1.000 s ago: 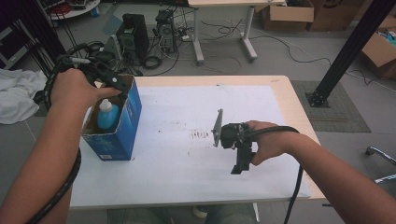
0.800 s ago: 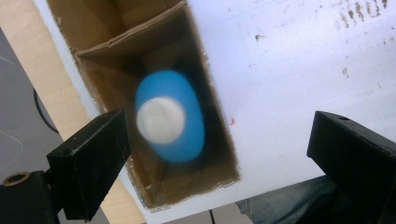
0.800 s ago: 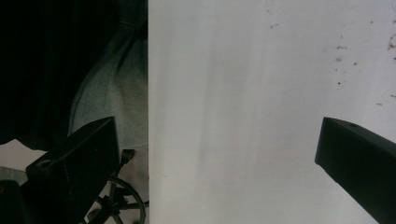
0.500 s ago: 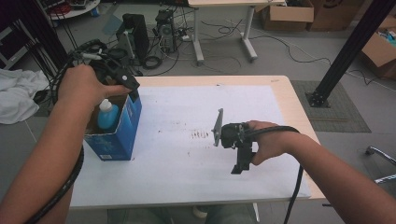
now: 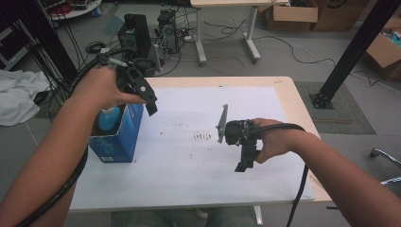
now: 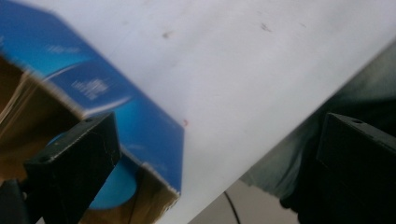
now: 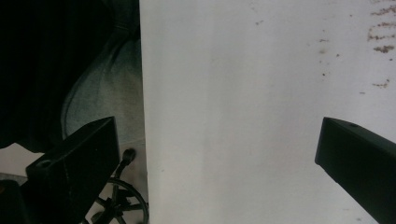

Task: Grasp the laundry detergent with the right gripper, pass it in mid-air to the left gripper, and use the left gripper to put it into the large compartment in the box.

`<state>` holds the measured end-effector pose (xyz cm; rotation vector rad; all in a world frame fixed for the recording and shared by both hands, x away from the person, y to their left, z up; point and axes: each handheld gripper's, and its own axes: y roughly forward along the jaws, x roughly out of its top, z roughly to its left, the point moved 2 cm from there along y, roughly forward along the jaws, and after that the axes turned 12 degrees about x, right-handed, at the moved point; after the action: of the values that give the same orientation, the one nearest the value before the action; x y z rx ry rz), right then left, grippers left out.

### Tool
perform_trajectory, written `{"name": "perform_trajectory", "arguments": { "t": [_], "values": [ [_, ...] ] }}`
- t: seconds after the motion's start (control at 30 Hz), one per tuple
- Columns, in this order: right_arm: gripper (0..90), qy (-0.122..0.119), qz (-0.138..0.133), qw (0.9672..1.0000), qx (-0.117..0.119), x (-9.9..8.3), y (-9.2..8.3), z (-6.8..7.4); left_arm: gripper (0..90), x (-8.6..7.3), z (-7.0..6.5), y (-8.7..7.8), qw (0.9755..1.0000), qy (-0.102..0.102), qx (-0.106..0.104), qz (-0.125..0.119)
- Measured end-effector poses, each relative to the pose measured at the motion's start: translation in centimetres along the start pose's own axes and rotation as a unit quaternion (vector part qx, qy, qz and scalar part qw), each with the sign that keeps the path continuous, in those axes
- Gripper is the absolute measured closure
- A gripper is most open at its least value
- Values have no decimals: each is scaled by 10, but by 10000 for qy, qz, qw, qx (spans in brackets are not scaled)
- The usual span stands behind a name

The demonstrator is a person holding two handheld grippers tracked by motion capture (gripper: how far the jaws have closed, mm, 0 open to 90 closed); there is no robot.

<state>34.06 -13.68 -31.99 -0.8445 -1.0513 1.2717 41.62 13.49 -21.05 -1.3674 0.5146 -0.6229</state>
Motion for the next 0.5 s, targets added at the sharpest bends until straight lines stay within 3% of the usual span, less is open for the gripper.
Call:
{"name": "perform_trajectory", "arguments": {
  "t": [0.07,0.1,0.13,0.17,0.2,0.23,0.27,0.3,0.33,0.37,0.4,0.43,0.47,0.5],
  "values": [
    [0,26,13,10000,-1,0,-1,-1,1,3,-8,1,9993,376,-66,-5],
    [0,49,33,10000,-37,-1,-4,-1,1,5,-17,2,9969,779,-126,-47],
    [0,57,19,10000,-45,-1,-5,-2,1,5,-17,2,9969,779,-126,-47],
    [0,57,19,10000,-45,-1,-5,-2,1,5,-21,2,9952,966,-164,-47],
    [0,66,0,10000,-72,-1,-8,-2,1,5,-28,3,9910,1306,-307,-22],
    [0,65,12,10000,-72,-1,-9,-2,1,5,-31,4,9891,1424,-374,0],
    [0,75,14,9999,-73,-1,-10,-2,1,5,-35,4,9857,1628,-436,-18],
    [0,72,16,9999,-82,-2,-11,-2,1,5,-37,4,9837,1726,-503,-26],
    [0,72,16,9999,-82,-2,-11,-2,1,5,-37,4,9837,1726,-503,-26],
    [0,66,27,9999,-76,-2,-12,-3,1,5,-41,5,9778,1995,-636,-75],
    [0,69,16,9999,-73,-2,-12,-3,1,5,-41,5,9778,1995,-636,-75],
    [0,65,24,10000,-60,-3,-12,-4,1,4,-45,6,9712,2263,-747,-77],
    [0,71,27,10000,-54,-3,-12,-4,1,3,-47,7,9668,2424,-794,-126],
    [0,80,33,9999,-54,-3,-12,-5,1,3,-47,7,9668,2424,-794,-126]
  ]
}}
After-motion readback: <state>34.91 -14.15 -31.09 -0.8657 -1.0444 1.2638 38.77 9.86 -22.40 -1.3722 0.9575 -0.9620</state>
